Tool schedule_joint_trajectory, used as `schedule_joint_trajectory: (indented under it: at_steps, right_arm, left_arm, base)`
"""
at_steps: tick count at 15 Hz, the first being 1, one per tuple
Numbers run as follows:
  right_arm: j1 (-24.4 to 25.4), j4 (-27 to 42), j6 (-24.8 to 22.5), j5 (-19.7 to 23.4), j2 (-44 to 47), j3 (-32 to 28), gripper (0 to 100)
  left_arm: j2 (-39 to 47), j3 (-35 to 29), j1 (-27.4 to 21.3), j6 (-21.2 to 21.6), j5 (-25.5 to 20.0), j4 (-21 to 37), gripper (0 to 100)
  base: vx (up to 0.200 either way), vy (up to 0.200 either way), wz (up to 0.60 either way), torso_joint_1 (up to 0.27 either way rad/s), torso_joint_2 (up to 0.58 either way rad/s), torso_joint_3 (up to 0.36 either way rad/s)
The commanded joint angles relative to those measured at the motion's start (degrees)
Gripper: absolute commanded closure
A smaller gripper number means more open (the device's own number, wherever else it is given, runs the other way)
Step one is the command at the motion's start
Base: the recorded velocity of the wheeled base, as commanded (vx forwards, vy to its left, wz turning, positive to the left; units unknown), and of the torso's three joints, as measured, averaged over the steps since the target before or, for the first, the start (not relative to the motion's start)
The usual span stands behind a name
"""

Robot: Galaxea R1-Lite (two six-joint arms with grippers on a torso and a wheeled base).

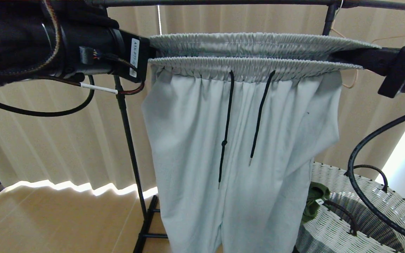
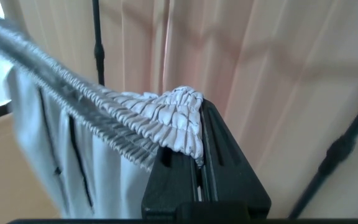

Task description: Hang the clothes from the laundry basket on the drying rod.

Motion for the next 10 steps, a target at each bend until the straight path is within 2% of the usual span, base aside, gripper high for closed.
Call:
schedule_joint_trajectory:
  at_steps: [1,6,10]
  right_arm:
    - [0.1,0.9,0.0,0.1,-3.3,1.0,100]
    - [2.5,0.9,-0.2,0.2,-5.8,5.3,100]
    - [3.8,0.9,-0.2,0.2,-5.8,5.7,100]
  left_arm:
    - [2.7,-1.6,0.1,-0.1,0.1,-0.1,100]
    - [5.1,-2.7,0.1,-0.1,0.1,-1.5,100]
    - [5.6,-2.1,0.1,-0.2,0.1,-2.8,100]
  base:
    - [0.0,0.0,0.0,0.0,0.0,0.0]
    - [0.0,0.0,0.0,0.0,0.0,0.0]
    - [0.0,0.0,0.0,0.0,0.0,0.0]
